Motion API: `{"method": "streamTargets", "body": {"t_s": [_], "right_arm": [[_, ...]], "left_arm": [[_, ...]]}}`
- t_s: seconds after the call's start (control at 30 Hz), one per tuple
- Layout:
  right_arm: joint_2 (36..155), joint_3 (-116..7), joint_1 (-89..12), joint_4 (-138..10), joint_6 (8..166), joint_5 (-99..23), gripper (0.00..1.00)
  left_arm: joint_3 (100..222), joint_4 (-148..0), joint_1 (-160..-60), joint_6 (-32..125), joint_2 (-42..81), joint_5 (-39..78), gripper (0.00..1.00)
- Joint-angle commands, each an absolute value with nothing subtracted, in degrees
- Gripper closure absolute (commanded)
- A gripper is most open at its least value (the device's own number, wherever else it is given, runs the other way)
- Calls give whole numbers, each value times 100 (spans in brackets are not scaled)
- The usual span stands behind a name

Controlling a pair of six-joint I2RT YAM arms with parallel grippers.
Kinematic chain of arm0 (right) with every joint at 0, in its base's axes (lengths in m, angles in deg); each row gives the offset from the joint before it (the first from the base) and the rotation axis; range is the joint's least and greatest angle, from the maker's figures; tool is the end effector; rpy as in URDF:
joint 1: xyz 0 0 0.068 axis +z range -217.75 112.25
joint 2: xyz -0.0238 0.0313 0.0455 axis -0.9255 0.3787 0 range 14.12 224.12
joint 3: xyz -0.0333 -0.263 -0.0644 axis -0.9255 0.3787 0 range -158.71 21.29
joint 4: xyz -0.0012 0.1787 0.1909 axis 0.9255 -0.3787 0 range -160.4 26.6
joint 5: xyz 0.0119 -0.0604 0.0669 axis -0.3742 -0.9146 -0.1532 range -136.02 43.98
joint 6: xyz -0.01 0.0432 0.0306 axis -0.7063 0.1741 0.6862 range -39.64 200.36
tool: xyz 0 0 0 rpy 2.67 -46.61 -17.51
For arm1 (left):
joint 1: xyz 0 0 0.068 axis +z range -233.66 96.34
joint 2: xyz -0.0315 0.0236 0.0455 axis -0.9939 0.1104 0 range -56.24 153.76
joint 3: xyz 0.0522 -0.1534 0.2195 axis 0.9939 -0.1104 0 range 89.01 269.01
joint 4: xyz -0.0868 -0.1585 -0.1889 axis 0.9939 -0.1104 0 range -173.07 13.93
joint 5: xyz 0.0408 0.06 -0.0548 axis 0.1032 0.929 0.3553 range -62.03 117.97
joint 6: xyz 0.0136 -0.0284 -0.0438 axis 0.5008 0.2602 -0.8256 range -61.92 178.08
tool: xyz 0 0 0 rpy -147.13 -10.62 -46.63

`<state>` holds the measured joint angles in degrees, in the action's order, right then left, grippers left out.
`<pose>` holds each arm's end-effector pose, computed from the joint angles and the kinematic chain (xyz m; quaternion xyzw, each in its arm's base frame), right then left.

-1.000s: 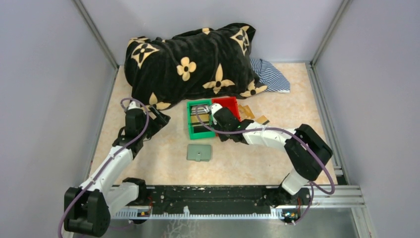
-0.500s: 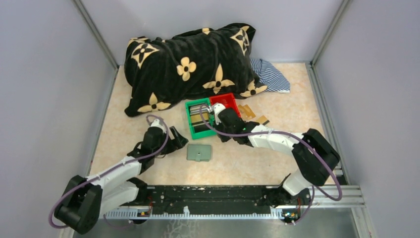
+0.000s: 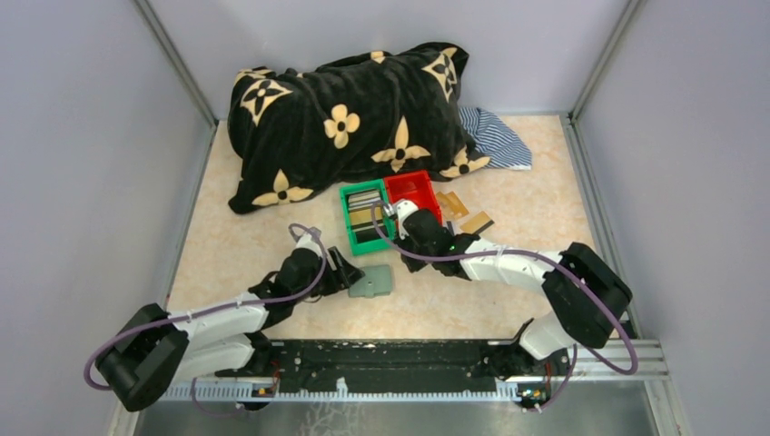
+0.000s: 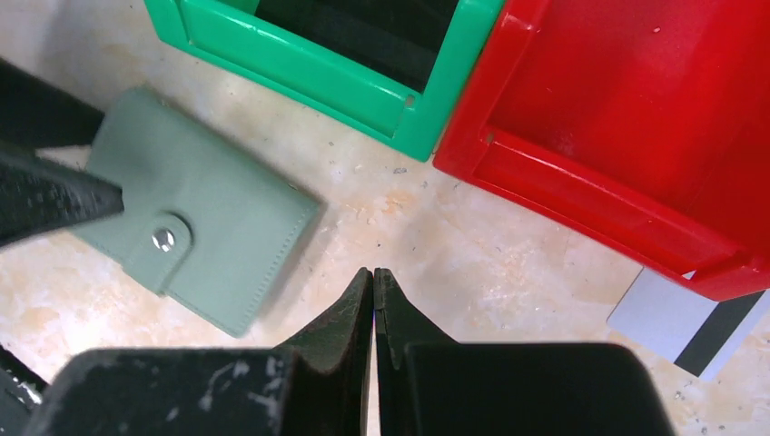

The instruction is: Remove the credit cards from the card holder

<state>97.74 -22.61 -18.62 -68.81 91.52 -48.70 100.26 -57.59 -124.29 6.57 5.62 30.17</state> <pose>0.1942 0.2218 0.1879 -0.2921 0.8767 0.1729 0.3408 0.1451 -0.1227 0.1367 -0.0922 0.8702 -0.3367 0.3477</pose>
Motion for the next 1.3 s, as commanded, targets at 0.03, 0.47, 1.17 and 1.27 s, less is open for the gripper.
{"method": "streamTargets", "body": {"t_s": [0.03, 0.47, 1.17, 1.27], "right_arm": [[9406, -2281, -1815, -6682, 9383, -4944, 99], [8293, -1784, -1945, -7342, 9970, -5222, 100], [7484, -1437, -1904, -7832, 10973, -5988, 87], [7348, -1292, -1912, -7856, 10889, -5941, 87]], "left_arm": [[10014, -6292, -12998, -4, 580, 3102, 38], [10659, -6550, -14008, 190, 916, 3157, 78], [11885, -7400, -14114, 2110, 1943, 3089, 41], [11870, -7604, -14106, 2463, 1710, 4199, 40]]}}
